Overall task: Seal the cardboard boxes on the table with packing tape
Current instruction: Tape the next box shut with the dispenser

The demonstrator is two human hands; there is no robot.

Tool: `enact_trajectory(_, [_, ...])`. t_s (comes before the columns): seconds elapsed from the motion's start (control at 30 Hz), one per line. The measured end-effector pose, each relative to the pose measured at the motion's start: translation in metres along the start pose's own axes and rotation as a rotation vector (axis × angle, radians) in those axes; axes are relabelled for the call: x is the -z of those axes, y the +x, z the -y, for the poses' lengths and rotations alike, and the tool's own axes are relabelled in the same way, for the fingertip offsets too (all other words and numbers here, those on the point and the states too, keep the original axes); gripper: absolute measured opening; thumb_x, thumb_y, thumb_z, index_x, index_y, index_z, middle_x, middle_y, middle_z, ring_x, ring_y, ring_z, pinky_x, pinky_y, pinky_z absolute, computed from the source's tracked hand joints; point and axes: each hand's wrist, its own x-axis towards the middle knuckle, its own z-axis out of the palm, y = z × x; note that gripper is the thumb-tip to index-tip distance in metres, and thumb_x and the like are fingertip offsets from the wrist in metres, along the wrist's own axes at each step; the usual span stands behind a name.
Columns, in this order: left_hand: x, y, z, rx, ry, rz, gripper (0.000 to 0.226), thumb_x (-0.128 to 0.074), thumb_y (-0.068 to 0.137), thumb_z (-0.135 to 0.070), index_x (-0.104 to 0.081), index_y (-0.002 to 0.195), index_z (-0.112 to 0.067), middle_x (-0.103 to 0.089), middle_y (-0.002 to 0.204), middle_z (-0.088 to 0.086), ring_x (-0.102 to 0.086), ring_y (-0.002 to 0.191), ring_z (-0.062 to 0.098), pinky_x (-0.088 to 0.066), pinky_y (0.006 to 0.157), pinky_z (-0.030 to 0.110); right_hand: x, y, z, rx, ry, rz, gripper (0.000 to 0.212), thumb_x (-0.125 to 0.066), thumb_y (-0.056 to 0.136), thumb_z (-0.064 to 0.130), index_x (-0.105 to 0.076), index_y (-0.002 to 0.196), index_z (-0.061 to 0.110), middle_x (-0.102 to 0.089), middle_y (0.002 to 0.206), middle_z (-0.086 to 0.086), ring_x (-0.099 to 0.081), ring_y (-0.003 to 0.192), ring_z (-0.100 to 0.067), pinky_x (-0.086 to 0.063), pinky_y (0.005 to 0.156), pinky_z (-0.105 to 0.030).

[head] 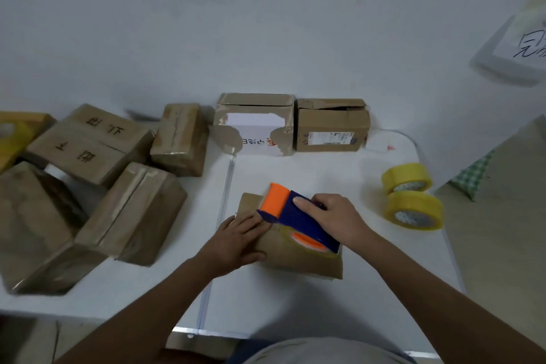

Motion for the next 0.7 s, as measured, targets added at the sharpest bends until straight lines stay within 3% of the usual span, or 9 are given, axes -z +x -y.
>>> enact_trajectory(0.17, [-0.009, -0.013, 0.003, 0.006, -0.091, -0.078, 0.069, -0.042, 0.093, -0.067, -0.03, 0.153, -0.035, -0.024, 0.16, -0.013, -0.009, 0.151, 0.01, -0.009, 0.121, 0.043, -0.027, -0.01, -0.009, 0.027, -0.014, -0.056, 0.059, -0.044, 0.071, 0.08, -0.057, 0.068, 0.022, -0.062, 0.061, 0.005, -0.06, 0.055, -0.005, -0.041, 0.055, -0.019])
enact_trajectory(0.27, [-0.008, -0.012, 0.003, 0.007, -0.127, -0.078, 0.065, -0.045, 0.095, -0.063, -0.034, 0.151, -0.034, -0.028, 0.158, -0.013, -0.012, 0.15, 0.01, -0.012, 0.12, 0.044, -0.03, -0.012, -0.009, 0.022, 0.008, -0.098, 0.055, -0.045, 0.072, 0.079, -0.059, 0.072, 0.025, -0.064, 0.064, 0.009, -0.06, 0.058, 0.0, -0.039, 0.055, -0.014])
enact_trajectory(0.37, [0.003, -0.008, 0.0, 0.013, -0.243, -0.15, 0.04, -0.052, 0.1, -0.04, -0.053, 0.137, -0.027, -0.043, 0.149, -0.01, -0.035, 0.141, 0.015, -0.029, 0.114, 0.038, -0.033, -0.014, -0.009, 0.026, -0.019, -0.119, 0.056, -0.044, 0.072, 0.079, -0.06, 0.076, 0.025, -0.065, 0.068, 0.011, -0.062, 0.061, 0.0, -0.042, 0.056, -0.015])
enact_trajectory(0.43, [0.015, -0.004, -0.006, 0.156, -0.471, -0.209, 0.029, -0.052, 0.102, -0.029, -0.062, 0.129, -0.025, -0.056, 0.139, -0.008, -0.051, 0.126, 0.015, -0.041, 0.104, 0.034, -0.036, -0.016, -0.009, 0.031, -0.023, -0.124, 0.058, -0.044, 0.072, 0.079, -0.062, 0.082, 0.025, -0.067, 0.074, 0.011, -0.064, 0.066, -0.002, -0.049, 0.061, -0.019])
enact_trajectory(0.57, [0.044, 0.004, -0.023, 0.653, -1.426, -0.098, 0.032, -0.05, 0.102, -0.039, -0.069, 0.116, -0.019, -0.073, 0.113, 0.006, -0.068, 0.105, 0.02, -0.052, 0.086, 0.03, -0.035, -0.018, -0.011, 0.023, 0.002, -0.142, 0.06, -0.043, 0.072, 0.078, -0.065, 0.09, 0.024, -0.069, 0.079, 0.011, -0.065, 0.069, -0.004, -0.051, 0.065, -0.021])
enact_trajectory(0.63, [0.052, 0.006, -0.029, 0.733, -1.699, -0.038, 0.042, -0.047, 0.102, -0.043, -0.066, 0.118, -0.009, -0.074, 0.109, 0.013, -0.072, 0.1, 0.022, -0.053, 0.081, 0.029, -0.034, -0.019, -0.011, 0.015, 0.017, -0.146, 0.06, -0.043, 0.072, 0.077, -0.065, 0.092, 0.024, -0.068, 0.08, 0.012, -0.065, 0.069, -0.003, -0.05, 0.063, -0.018])
enact_trajectory(0.7, [0.058, 0.006, -0.032, 0.74, -1.793, -0.035, 0.049, -0.047, 0.1, -0.051, -0.065, 0.117, -0.009, -0.074, 0.108, 0.014, -0.073, 0.097, 0.021, -0.054, 0.08, 0.029, -0.033, -0.02, -0.01, 0.01, 0.021, -0.14, 0.063, -0.042, 0.072, 0.077, -0.065, 0.095, 0.023, -0.068, 0.082, 0.012, -0.065, 0.071, -0.003, -0.049, 0.064, -0.018])
